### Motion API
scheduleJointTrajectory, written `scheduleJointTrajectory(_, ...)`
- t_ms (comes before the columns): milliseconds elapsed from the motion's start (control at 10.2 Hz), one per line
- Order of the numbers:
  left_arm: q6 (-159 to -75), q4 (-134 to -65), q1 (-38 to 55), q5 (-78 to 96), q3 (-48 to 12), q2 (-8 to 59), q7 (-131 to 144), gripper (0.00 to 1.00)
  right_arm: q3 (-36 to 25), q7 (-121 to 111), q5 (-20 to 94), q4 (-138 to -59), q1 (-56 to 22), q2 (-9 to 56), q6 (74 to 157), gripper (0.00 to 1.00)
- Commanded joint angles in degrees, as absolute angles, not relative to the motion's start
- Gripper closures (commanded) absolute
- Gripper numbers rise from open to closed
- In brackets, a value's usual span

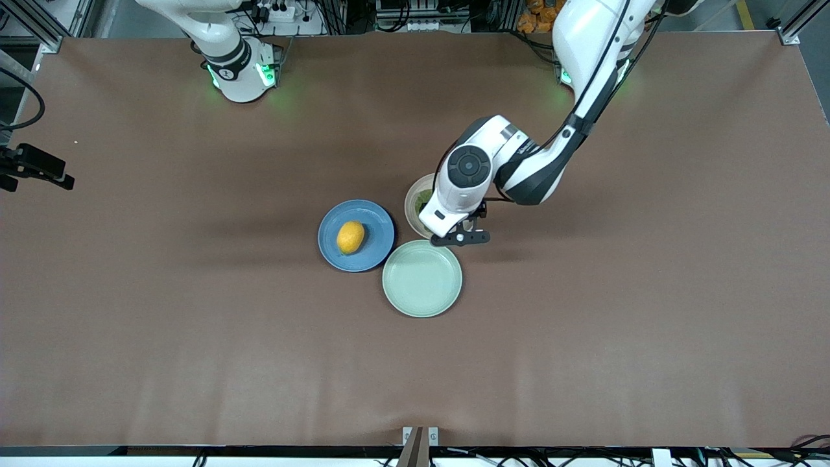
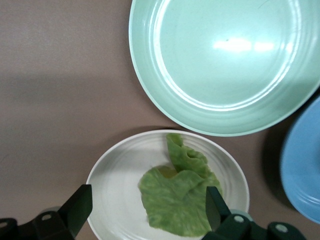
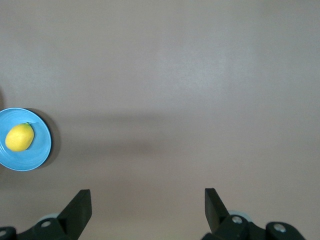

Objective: Pick lemon and lettuce from blue and beige plates
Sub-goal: 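Lower the left gripper over the green lettuce on the beige plate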

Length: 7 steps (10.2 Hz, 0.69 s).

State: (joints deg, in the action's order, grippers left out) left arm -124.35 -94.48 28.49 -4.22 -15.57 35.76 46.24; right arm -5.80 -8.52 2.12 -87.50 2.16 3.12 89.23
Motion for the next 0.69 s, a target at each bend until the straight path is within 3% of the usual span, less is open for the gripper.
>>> scheduleJointTrajectory(0, -125.07, -93.34, 29.79, -6.42, -15.38, 37.87, 47.64, 0.00, -5.19, -7.92, 4.56, -86.66, 2.73, 4.13, 88.51, 0.00)
scheduleJointTrajectory(588, -126.11, -93.34, 31.38, -6.42, -15.38, 38.58, 47.64, 0.00, -4.83, 4.82, 6.05, -86.66, -5.96, 10.62, 92.10, 0.00)
